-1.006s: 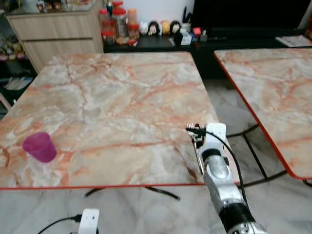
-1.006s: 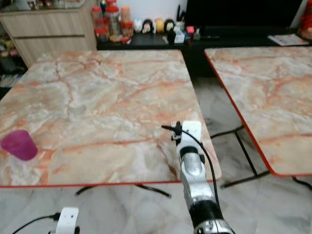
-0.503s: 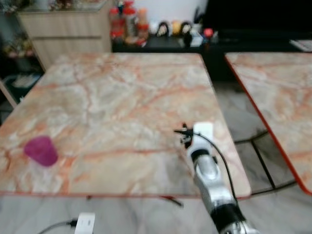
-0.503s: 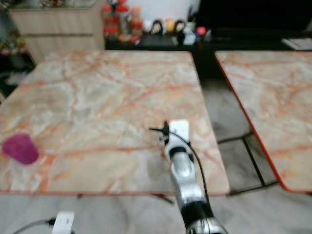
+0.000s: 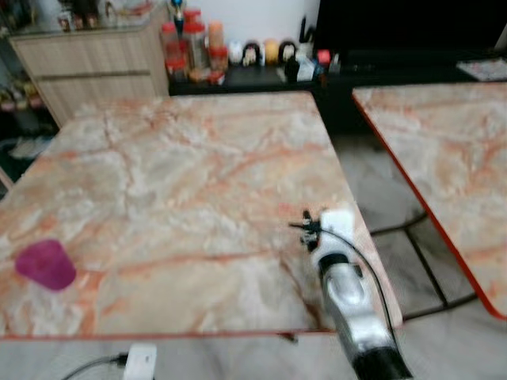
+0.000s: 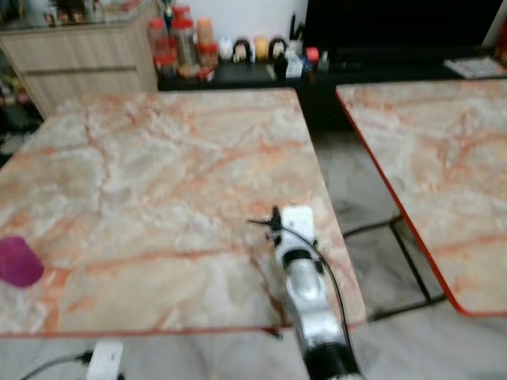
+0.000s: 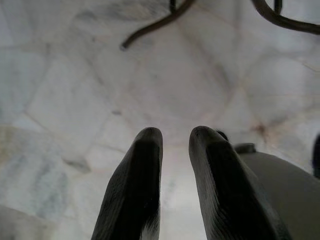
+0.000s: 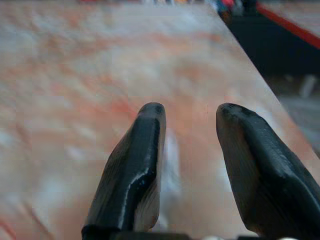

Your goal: Setting the table

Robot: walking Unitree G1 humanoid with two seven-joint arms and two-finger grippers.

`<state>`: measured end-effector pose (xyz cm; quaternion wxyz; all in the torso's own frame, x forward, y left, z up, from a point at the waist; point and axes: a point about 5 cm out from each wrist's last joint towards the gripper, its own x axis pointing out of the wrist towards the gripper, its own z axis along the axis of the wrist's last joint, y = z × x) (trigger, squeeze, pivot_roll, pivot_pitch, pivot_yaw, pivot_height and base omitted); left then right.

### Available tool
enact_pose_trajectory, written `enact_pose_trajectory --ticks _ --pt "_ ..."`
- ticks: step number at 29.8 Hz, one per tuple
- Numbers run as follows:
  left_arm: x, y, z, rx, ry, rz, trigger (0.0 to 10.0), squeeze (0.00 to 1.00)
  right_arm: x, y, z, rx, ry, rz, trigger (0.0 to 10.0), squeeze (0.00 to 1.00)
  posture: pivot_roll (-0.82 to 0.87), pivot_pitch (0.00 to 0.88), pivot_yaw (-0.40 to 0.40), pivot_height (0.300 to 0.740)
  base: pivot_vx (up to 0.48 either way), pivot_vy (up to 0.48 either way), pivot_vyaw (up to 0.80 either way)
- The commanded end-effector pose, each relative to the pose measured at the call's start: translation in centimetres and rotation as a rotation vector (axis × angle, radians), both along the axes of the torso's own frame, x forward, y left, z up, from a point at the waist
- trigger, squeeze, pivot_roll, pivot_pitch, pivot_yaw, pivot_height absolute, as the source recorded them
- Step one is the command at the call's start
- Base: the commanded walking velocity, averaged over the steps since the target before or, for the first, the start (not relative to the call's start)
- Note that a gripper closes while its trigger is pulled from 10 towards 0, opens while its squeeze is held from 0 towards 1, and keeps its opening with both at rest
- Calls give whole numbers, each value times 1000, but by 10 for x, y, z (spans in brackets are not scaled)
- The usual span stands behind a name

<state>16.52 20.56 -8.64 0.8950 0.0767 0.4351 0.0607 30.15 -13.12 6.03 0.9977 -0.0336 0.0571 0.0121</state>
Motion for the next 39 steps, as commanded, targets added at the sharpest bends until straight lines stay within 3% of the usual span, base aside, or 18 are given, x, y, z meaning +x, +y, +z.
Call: enact_pose_trajectory --ticks 1,12,13,14,15,19,20,39 --pt "-7 6 -2 16 24 13 10000 0 -2 10 7 8 -18 25 10000 0 0 58 16 740 0 0 0" --pt "-8 5 -3 13 31 5 10000 0 -20 -8 3 -19 35 -6 10000 0 -17 64 17 740 0 0 0" --pt "-7 4 -3 12 30 3 10000 0 -20 -10 4 -21 34 -18 10000 745 -19 64 17 740 0 0 0" --pt "-7 4 -3 12 30 2 10000 0 -19 -10 5 -23 34 -21 10000 745 -19 64 17 740 0 0 0" --pt "-7 4 -3 11 30 1 10000 0 -19 -11 5 -21 36 -21 10000 1000 -21 62 17 740 0 0 0" --pt "-6 3 -2 9 28 -1 10000 0 -17 -11 7 -19 37 -24 10000 1000 -21 58 16 740 0 0 0" --pt "-6 3 -2 9 28 -1 10000 0 -15 -9 6 -17 40 -17 10000 0 -18 58 16 740 0 0 0" --pt "-7 7 -2 18 33 -2 10000 0 -8 3 0 10 74 71 10000 0 1 23 10 740 0 0 0"
